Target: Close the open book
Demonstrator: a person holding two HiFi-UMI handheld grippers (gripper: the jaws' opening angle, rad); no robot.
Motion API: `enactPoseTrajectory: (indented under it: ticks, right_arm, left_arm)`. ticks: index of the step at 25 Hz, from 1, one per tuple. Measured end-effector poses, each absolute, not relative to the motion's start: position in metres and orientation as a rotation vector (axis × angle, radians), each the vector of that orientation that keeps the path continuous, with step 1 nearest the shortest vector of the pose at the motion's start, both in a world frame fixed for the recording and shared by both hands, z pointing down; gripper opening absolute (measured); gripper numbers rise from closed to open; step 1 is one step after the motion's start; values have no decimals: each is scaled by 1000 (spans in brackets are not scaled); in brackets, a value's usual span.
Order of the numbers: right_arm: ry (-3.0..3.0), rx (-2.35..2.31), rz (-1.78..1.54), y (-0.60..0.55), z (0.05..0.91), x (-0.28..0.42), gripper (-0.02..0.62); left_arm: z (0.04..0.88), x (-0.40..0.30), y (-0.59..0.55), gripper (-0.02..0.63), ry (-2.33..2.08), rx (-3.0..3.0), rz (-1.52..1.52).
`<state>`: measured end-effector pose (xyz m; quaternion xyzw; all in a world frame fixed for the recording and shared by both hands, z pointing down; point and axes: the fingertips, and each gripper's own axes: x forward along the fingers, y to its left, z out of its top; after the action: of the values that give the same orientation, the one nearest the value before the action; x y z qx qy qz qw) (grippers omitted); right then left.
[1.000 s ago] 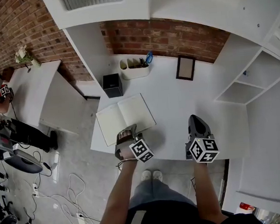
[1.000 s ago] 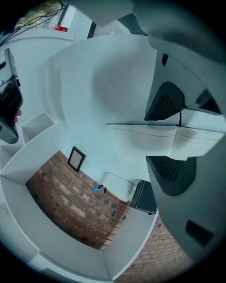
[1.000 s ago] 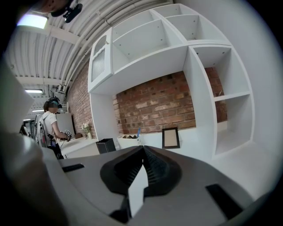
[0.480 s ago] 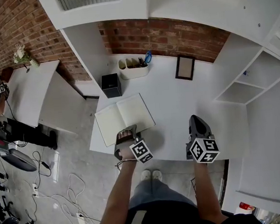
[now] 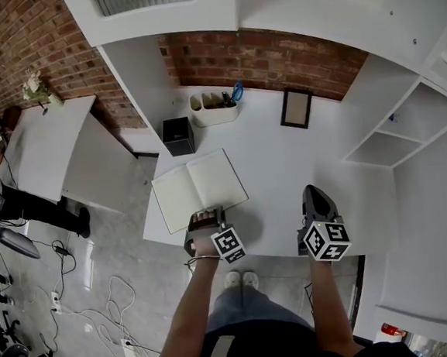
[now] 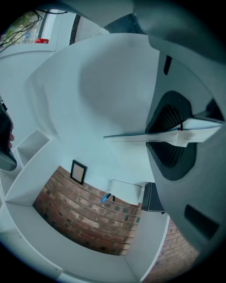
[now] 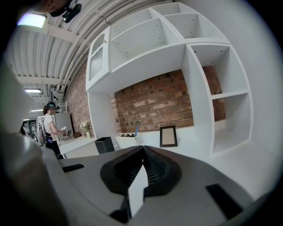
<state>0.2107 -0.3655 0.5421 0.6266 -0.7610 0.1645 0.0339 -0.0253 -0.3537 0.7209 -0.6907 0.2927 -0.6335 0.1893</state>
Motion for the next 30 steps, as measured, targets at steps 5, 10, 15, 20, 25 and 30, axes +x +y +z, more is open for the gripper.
enactPoseTrajectory:
  ticks: [5,10,15,20,25,30]
  right_arm:
    - [-2335,1927,512,-363,544,212,-2]
    - [-2332,1927,516,-363,545,213,-2]
    - [-2332,1929,518,-364,546,214,-2]
    - [-2329,1929,521,-364,546,214,-2]
    - [-2329,1916,518,-364,548,211,-2]
    - [-2337,1895,513,-364,547,204,-2]
  left_arm:
    - [721,-25,-354,51,821,-1948,-1788]
    - [722,-25,-354,46,829,-1963,-1782]
    - [718,-26,-354,43,885,-2005,-1733]
    - [712,-27,-353,38,992,-2088,-1644]
    - [702,-30,-353,37,1122,-2159,-1546]
    - [685,-35,-353,32,1242,-2221,-1442]
